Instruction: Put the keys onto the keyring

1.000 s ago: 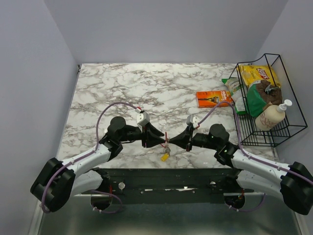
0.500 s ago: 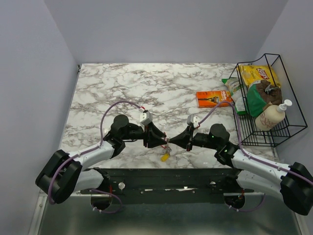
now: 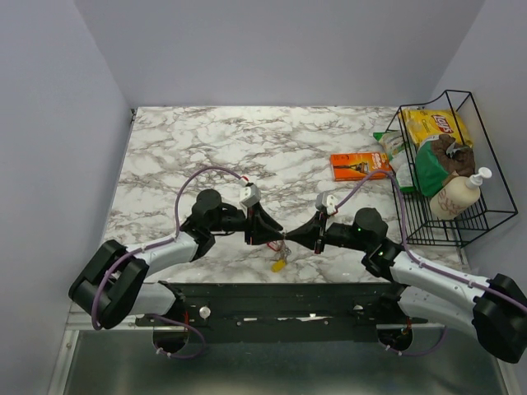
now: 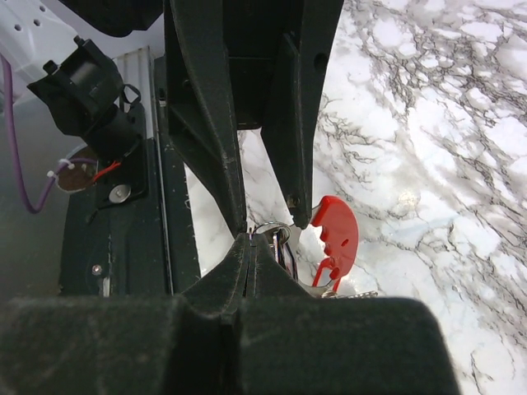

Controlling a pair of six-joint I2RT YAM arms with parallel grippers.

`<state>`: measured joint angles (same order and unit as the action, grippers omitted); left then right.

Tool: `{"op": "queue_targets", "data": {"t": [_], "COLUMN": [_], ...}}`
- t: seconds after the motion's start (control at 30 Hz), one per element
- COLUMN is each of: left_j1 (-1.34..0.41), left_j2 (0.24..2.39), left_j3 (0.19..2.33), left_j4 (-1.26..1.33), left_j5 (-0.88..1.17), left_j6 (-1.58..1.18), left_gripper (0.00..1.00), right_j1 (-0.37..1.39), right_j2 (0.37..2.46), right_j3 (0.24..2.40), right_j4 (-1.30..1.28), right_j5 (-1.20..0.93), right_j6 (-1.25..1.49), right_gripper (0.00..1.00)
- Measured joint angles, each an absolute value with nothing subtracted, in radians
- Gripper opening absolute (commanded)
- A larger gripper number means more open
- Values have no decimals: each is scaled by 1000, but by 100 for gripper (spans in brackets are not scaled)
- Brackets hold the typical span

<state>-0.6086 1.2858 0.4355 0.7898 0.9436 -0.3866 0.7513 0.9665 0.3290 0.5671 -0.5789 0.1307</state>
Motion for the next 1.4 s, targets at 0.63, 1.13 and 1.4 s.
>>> {"op": "queue_targets", "data": {"t": [0.63,1.13,1.4], "left_j1": [-633,-663,-714], "left_j2": [1333,1272,1149], "left_j3": [453,487,500], "left_j4": [833,661,462], "left_j5": [970,903,741], "left_j6": [-405,-325,-225], "left_gripper": [19,0,0], "right_j1": [739,738,738], "right_j2": [950,870,708], "right_j3": [329,289,229], "right_j4": [555,556,550], "right_j5": [-577,-487,-381], "right_j6": [133,169,182], "right_gripper": [1,63,74]}}
